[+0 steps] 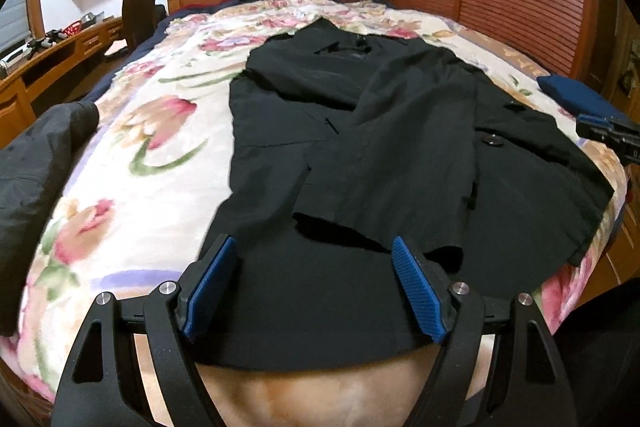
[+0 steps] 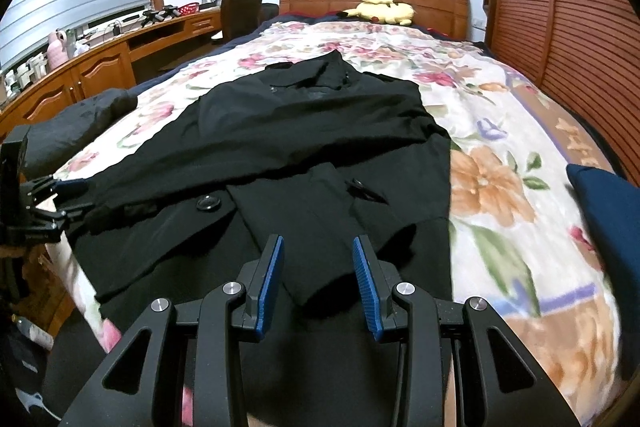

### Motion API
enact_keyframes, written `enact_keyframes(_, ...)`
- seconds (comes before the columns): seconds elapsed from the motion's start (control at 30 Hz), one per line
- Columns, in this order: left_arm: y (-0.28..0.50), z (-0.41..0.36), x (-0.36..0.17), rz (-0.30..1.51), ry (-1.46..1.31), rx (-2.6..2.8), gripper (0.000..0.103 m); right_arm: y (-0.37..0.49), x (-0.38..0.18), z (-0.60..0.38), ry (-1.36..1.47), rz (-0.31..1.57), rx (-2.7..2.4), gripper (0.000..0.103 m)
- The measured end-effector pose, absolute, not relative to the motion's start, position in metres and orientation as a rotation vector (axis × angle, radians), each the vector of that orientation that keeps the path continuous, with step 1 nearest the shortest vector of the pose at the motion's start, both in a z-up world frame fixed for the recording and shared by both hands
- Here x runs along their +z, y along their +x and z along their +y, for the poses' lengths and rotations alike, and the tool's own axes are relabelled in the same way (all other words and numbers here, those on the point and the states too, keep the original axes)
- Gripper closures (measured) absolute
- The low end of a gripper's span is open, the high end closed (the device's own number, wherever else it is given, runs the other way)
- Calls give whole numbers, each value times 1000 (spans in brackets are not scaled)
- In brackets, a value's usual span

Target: Fold large clothes

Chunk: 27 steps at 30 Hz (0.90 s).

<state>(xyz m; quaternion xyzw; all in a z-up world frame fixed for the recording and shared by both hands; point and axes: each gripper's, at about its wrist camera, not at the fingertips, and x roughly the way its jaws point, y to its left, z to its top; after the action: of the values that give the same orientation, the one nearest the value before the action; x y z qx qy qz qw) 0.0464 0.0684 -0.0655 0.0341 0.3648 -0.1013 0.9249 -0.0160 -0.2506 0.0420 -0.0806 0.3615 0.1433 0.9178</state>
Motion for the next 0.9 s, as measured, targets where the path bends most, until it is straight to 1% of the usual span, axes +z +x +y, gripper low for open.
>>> enact_keyframes(0.3,36,84,-59,717,38,-202,22,-37,55,-265,-234,742,280,65)
enact_keyframes(0.33,35,86,-59,716,37,-197,22,-40,55,-267,-237,740,274,56)
enact_keyframes(0.43,34,95,-62,721,25,-185,22,-42,50,-276,-233,751,260,45)
enact_keyframes(0.47,34,97,-63,723,23,-182,22,-41,47,-279,-230,763,250,44)
enact_keyframes(0.63,31,110,-71,736,7,-163,22,-36,26,-292,-209,827,221,44)
enact_keyframes(0.9,32,117,-80,747,-6,-156,22,-31,9,-295,-193,875,221,44)
